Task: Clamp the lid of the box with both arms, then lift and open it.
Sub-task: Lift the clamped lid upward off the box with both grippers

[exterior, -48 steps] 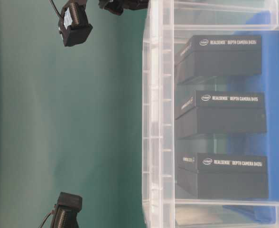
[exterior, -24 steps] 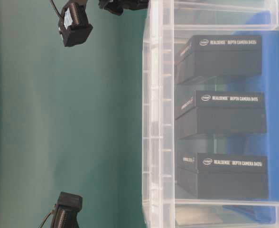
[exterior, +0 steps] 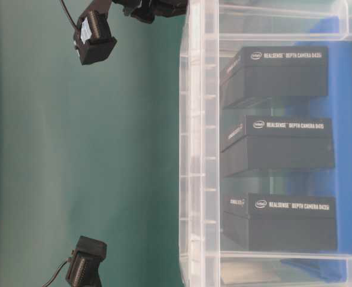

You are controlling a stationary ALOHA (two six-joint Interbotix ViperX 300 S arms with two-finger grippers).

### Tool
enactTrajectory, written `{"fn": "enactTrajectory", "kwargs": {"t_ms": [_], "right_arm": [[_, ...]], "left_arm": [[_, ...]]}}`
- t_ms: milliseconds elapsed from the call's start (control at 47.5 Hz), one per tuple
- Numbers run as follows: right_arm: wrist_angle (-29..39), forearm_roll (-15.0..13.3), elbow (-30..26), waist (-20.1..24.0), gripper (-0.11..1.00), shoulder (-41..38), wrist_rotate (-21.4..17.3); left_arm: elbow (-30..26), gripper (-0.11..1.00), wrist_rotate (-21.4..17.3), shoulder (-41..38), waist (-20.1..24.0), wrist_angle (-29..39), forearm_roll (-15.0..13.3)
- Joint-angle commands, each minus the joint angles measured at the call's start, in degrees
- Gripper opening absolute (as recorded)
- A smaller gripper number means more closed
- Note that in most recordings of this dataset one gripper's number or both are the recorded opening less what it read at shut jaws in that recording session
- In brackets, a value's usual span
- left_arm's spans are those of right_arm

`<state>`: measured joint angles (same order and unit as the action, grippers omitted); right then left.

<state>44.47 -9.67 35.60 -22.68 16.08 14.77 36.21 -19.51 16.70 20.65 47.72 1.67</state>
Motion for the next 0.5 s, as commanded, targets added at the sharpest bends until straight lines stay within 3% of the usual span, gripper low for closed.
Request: {"fn": "enactTrajectory", "kwargs": {"t_ms": [0,484], "right_arm": [[-1.1,0.6,-5.1,2.6,0.0,0.3,-0.5],[3.1,0.6,-7.8,3.5,0.0,2.2,-1.1]], "left_arm": [[-4.7,0.01,0.0,0.9,-0.9,-0.8,-0.3],[-5.5,0.01,0.1,3.7,-0.9,1.2,-0.3]]}}
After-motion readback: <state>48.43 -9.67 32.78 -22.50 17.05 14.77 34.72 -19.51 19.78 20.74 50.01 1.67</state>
